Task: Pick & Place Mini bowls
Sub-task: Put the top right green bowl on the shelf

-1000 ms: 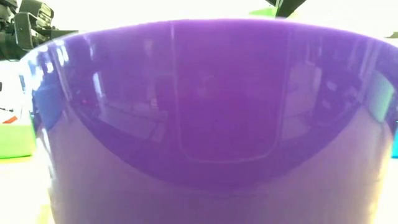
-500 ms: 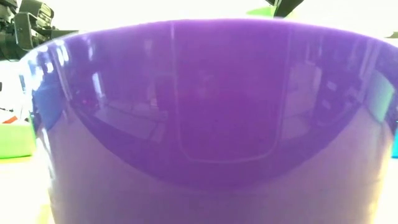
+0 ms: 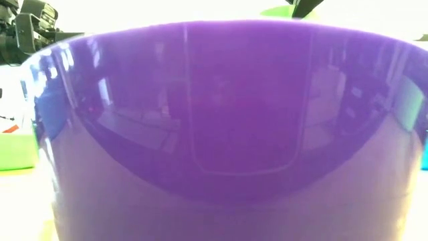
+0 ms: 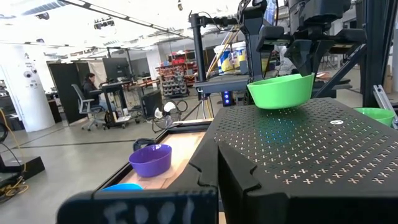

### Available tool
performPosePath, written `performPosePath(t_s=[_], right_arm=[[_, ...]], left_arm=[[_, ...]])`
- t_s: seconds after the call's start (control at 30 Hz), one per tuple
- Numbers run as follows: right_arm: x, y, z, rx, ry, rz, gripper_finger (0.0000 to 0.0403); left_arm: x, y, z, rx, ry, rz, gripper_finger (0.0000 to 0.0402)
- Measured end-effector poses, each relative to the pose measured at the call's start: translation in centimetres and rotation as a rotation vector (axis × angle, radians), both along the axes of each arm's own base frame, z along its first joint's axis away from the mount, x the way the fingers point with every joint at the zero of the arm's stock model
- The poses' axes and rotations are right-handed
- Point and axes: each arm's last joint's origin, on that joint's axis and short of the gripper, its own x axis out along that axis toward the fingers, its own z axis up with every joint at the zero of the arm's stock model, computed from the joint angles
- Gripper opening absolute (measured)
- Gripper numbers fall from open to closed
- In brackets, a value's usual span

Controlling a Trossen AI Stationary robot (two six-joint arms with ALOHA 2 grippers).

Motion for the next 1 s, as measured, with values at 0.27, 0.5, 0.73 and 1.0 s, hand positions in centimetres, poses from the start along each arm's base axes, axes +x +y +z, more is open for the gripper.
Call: performPosePath(t_s=[0.27,0.5,0.73,1.0], right_arm=[[0.00,0.00,0.00,-0.005,0.000,0.008,0.0009],[-0.01,0.02,0.00,-0.007,0.000,0.014,0.0009],[0.00,0.03,-0.01,-0.007,0.001,0.014,0.0009],[0.02,0.03,0.00,-0.012,-0.001,0.024,0.0009]], left_arm=[[0.00,0.00,0.00,0.000,0.000,0.000,0.0000],[0.00,0.00,0.00,0.000,0.000,0.000,0.0000],[0.00,0.00,0.00,0.000,0.000,0.000,0.0000],[0.00,-0.01,0.00,0.000,0.000,-0.001,0.0000]])
